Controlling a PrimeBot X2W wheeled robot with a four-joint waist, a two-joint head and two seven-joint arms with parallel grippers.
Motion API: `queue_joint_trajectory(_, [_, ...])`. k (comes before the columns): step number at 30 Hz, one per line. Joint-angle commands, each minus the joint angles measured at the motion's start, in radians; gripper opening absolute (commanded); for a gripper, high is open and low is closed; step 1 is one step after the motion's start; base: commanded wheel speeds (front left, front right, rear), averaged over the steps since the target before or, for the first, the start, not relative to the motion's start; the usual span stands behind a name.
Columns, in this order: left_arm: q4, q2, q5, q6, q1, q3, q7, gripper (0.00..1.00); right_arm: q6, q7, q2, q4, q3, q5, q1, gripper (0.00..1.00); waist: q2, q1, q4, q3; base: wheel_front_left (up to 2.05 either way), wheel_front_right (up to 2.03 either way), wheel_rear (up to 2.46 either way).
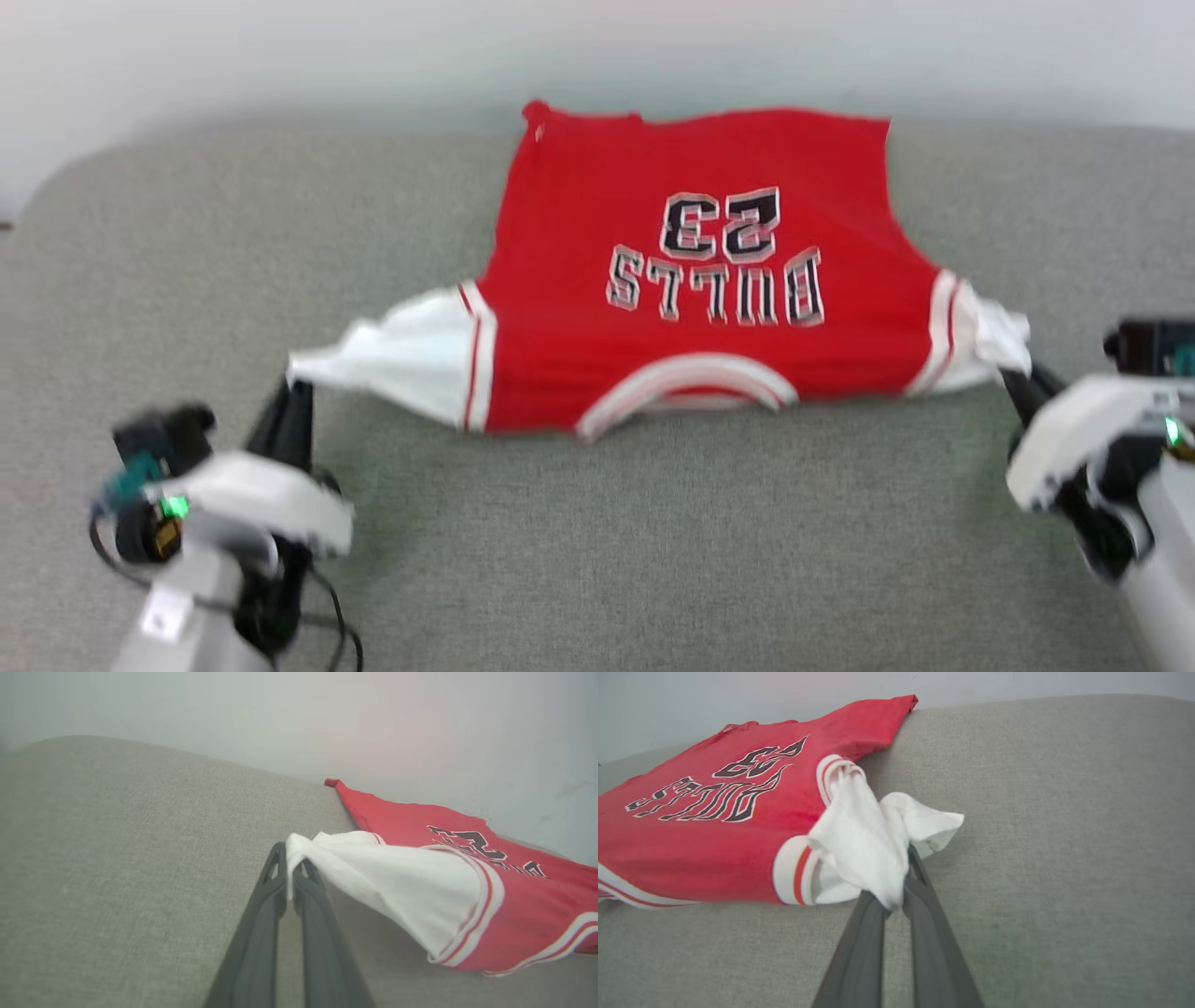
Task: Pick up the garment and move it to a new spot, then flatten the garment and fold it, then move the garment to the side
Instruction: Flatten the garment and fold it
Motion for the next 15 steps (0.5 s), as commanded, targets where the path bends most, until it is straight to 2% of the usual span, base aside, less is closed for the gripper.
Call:
queue_joint_trajectory(1, [-0.009,0.004,-0.004,0.009,0.029,0.011,-0.005,0.00,-0.002,0.001,-0.013,-0.009,-0.011,0.003,0.034,0.00,-0.0001,0.0004,0.007,-0.044,0.00,0.00,0.00])
queue_joint_trajectory(6, [-0.076,-0.001,-0.006,0.037,0.180,0.007,-0.002,0.00,-0.002,0.031,-0.014,-0.103,-0.093,-0.027,0.228,0.00,-0.0001,0.0004,0.015,-0.114,0.00,0.00,0.00])
queue_joint_trajectory(15, [-0.252,0.006,-0.014,0.125,0.433,0.006,0.046,0.00,-0.002,0.156,0.090,-0.340,-0.306,-0.150,0.593,0.00,-0.0001,0.0004,0.037,-0.212,0.00,0.00,0.00])
